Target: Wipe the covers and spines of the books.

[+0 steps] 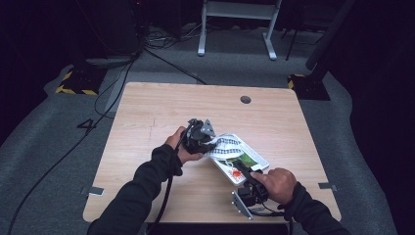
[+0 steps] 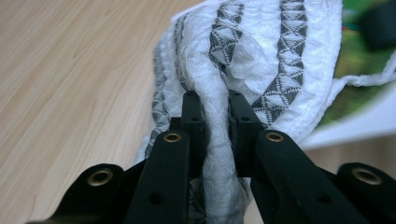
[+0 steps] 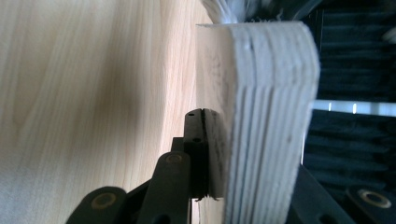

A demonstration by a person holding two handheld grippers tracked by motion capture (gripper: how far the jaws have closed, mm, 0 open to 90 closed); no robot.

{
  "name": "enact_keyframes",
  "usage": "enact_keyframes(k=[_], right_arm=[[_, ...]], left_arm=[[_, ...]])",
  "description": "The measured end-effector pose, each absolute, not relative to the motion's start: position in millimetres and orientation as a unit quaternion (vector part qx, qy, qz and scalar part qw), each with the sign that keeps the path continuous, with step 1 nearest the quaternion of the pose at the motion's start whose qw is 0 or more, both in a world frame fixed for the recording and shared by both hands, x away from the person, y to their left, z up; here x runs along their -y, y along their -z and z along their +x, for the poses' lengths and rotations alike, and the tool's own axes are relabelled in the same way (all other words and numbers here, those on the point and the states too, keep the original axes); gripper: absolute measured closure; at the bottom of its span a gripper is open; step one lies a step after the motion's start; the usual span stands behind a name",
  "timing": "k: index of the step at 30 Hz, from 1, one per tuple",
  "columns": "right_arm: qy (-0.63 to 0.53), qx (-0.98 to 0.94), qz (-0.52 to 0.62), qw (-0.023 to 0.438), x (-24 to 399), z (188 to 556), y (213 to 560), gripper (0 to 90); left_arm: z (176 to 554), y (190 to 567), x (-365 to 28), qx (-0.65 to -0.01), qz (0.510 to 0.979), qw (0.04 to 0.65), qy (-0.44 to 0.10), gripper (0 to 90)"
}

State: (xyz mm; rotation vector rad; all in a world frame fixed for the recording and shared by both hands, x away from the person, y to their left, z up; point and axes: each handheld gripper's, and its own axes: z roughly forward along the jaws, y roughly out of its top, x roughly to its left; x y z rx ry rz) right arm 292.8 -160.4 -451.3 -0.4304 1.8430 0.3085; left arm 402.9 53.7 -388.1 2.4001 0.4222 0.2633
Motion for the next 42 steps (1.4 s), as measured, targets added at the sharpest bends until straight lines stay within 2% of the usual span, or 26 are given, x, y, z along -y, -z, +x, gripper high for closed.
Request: enact_keyframes(k=[13,18,20,23,28,34,36,40,42], right_arm=[[-0.110,-0.798,-0.153,0.573,169.4,311.0,454.5,79.2],[-0.105,-0.796,-0.152,0.577,169.9,311.8,453.8,79.2],[-0.106,-0.795,-0.150,0.578,170.5,311.9,453.0,79.2],[-0.105,-0.794,-0.151,0.580,170.0,311.7,453.6,79.2],[-0.112,-0.789,-0.158,0.583,168.8,307.5,452.3,79.2],[-0.112,-0.787,-0.169,0.583,165.1,301.3,453.6,79.1],[-0.113,-0.783,-0.177,0.586,164.4,297.5,452.2,79.1],[-0.119,-0.778,-0.180,0.590,164.5,294.0,450.9,79.2],[-0.125,-0.774,-0.185,0.592,162.0,291.0,450.1,79.2]], left_arm=[[356.7,372.1,-14.5,-0.079,0.927,0.359,-0.081,80.3],[355.1,370.0,-8.7,-0.068,0.922,0.377,-0.061,80.3],[355.7,369.9,-9.1,-0.067,0.923,0.372,-0.069,80.3],[362.9,371.6,-12.6,-0.081,0.925,0.364,-0.075,80.5],[405.8,388.5,-37.8,-0.163,0.919,0.350,-0.078,80.6],[433.6,400.6,-55.7,-0.207,0.917,0.330,-0.089,80.5],[447.0,406.2,-67.5,-0.239,0.908,0.334,-0.079,80.5],[454.9,410.2,-73.5,-0.253,0.907,0.328,-0.078,80.5],[463.2,411.3,-77.1,-0.262,0.898,0.348,-0.055,80.5]])
